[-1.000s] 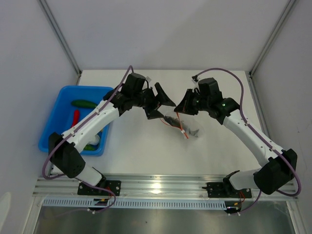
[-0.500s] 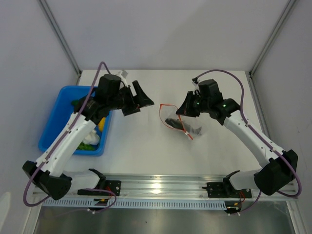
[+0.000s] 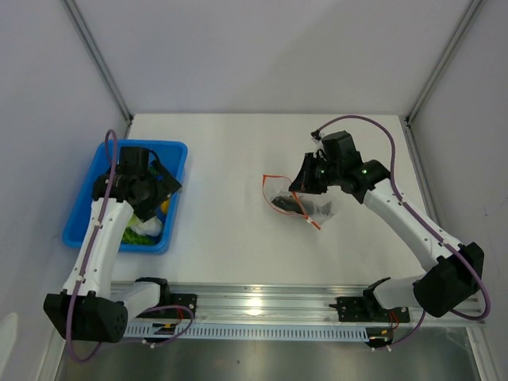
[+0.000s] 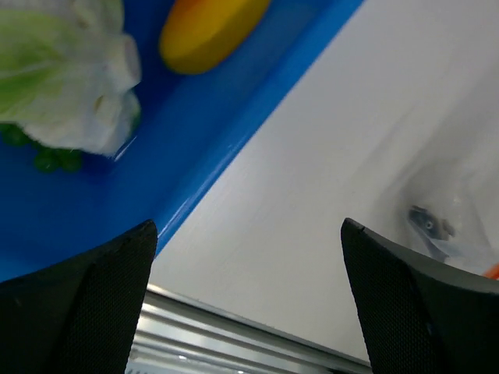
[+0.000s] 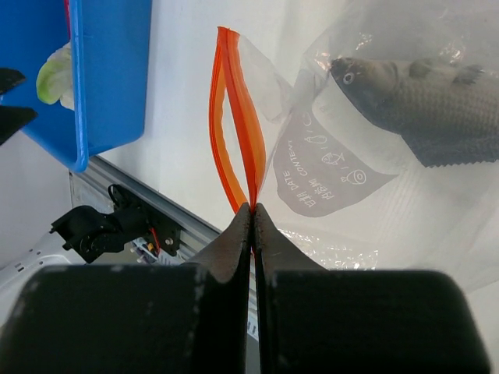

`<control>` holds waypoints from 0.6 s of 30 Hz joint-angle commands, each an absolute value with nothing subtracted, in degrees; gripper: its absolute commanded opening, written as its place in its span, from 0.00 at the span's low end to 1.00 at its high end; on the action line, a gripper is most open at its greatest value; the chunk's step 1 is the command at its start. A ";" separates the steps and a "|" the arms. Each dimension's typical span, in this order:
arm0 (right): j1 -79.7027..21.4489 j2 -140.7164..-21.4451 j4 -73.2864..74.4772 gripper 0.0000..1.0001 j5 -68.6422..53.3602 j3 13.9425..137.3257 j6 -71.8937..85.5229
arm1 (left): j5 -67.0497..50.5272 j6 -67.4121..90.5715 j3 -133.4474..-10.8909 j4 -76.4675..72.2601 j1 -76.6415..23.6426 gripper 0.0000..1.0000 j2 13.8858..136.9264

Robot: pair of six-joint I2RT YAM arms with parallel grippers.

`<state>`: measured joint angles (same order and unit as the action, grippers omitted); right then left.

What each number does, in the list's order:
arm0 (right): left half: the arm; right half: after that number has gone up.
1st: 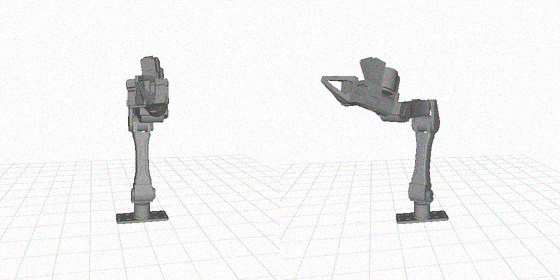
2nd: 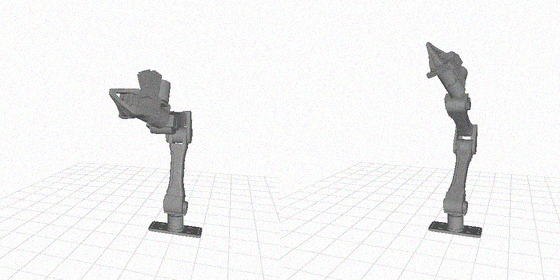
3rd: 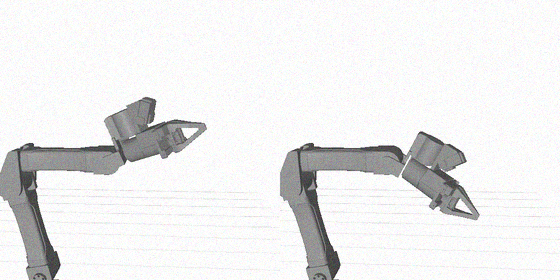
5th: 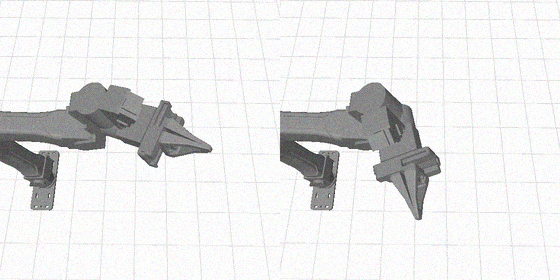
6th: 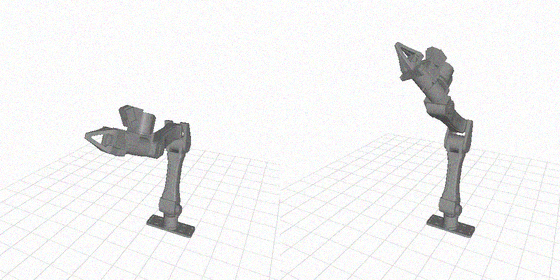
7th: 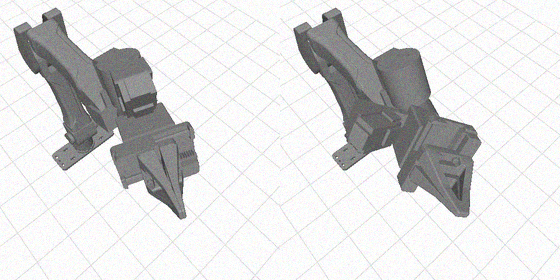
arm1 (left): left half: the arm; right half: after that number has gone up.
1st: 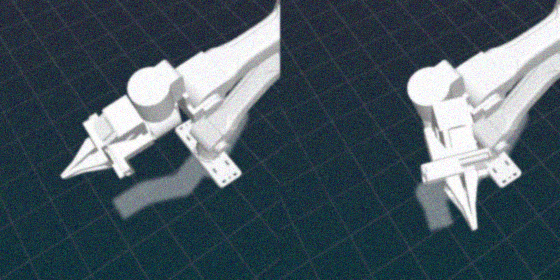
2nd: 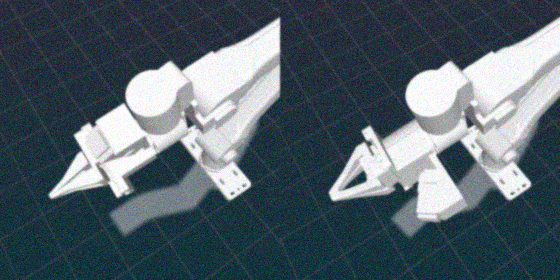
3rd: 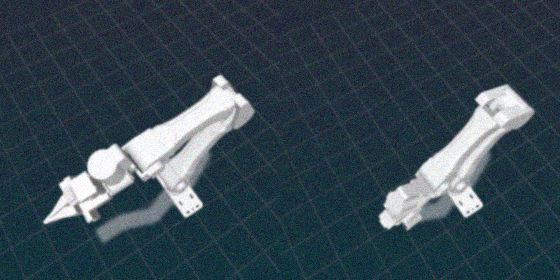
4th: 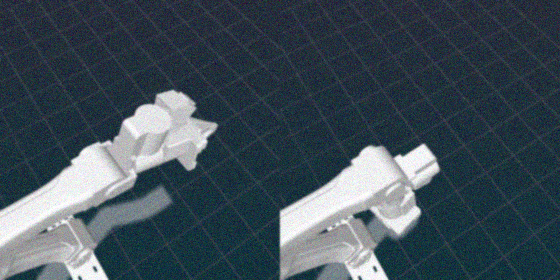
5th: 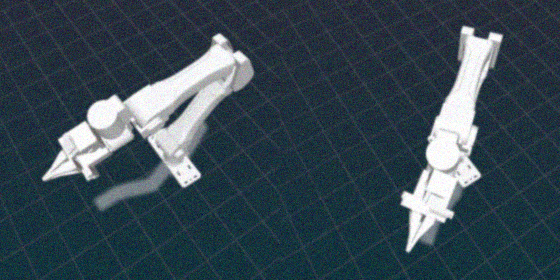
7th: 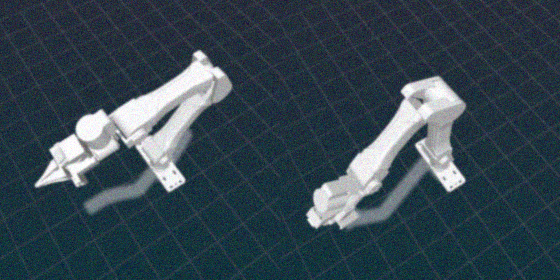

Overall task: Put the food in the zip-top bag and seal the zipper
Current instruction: Place the fake fish in the zipper food storage bag, then pick up the fake vegetable from the bin.

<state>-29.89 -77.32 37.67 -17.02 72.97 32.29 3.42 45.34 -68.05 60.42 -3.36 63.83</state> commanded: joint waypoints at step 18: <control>-30.06 -78.22 39.11 0.00 -18.02 73.92 29.88 | 15.91 53.44 -60.20 65.49 13.00 0.98 67.06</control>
<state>-29.89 -78.43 39.20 -17.43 72.97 30.98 14.50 53.06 -60.05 68.62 11.46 66.22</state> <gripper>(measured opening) 0.006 0.983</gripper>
